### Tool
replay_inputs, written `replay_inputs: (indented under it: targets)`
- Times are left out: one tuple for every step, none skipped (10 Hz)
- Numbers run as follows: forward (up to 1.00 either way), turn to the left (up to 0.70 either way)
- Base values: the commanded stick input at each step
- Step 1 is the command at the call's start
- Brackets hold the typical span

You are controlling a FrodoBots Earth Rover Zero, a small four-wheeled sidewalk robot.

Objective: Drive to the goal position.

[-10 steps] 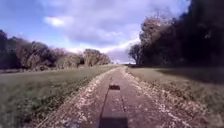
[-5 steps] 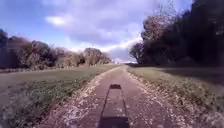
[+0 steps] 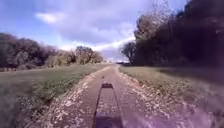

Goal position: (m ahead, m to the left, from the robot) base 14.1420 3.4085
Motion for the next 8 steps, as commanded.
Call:
replay_inputs:
  targets:
    - [1.00,0.00]
    - [1.00,0.00]
    - [1.00,0.00]
    - [1.00,0.00]
    - [1.00,0.00]
    - [1.00,0.00]
    - [1.00,0.00]
    - [1.00,0.00]
